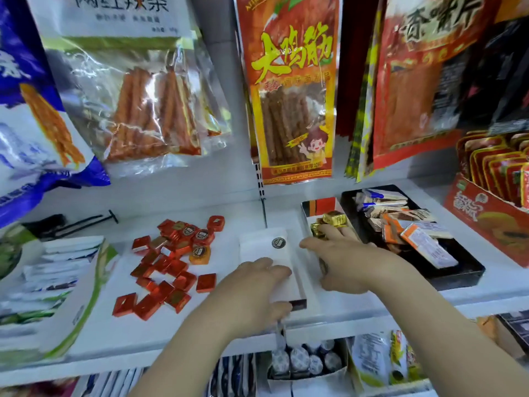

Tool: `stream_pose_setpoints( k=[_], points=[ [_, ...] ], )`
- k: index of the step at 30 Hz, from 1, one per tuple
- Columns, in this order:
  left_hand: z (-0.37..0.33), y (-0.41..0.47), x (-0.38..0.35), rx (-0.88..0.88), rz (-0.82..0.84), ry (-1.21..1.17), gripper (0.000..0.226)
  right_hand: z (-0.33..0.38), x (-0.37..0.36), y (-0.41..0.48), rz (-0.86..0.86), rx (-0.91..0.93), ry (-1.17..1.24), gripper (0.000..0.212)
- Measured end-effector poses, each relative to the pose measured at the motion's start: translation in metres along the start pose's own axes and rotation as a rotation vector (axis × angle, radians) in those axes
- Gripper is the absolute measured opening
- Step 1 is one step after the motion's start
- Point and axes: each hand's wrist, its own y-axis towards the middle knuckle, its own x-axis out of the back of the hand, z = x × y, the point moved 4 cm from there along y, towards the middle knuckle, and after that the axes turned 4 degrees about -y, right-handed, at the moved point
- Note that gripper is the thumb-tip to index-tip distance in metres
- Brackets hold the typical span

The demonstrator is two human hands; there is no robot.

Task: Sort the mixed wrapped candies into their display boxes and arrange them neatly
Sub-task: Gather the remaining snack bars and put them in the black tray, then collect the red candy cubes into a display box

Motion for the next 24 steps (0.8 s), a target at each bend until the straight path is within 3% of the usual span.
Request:
stream_pose_setpoints(
  k=[5,9,13,17,19,21,24],
  points=[
    [0.015,0.003,0.002,0.058,-0.108,0.008,0.042,0.007,0.003,0.008,-0.054,0.049,0.054,0.071],
    [0.023,-0.002,0.005,0.074,-0.177,0.007,0.047,0.017,0.005,0.014,-0.050,0.068,0.094,0.075],
    [0.034,-0.017,0.020,0.057,-0.286,-0.183,0.046,0.033,0.018,0.010,-0.071,0.059,0.032,0.080],
    [0.081,-0.044,0.051,0.212,-0.539,-0.284,0.029,0.074,0.029,0.009,-0.280,0.180,0.017,0.064],
    [0.107,-0.053,0.054,0.330,-0.571,-0.288,0.029,0.098,0.019,0.014,-0.273,0.278,0.042,0.058],
    [0.122,-0.051,0.050,0.418,-0.605,-0.216,0.032,0.115,0.004,0.023,-0.197,0.339,0.018,0.059],
    [0.120,-0.026,0.041,0.357,-0.574,0.030,0.041,0.121,-0.008,0.037,-0.143,0.332,-0.039,0.065]
  ],
)
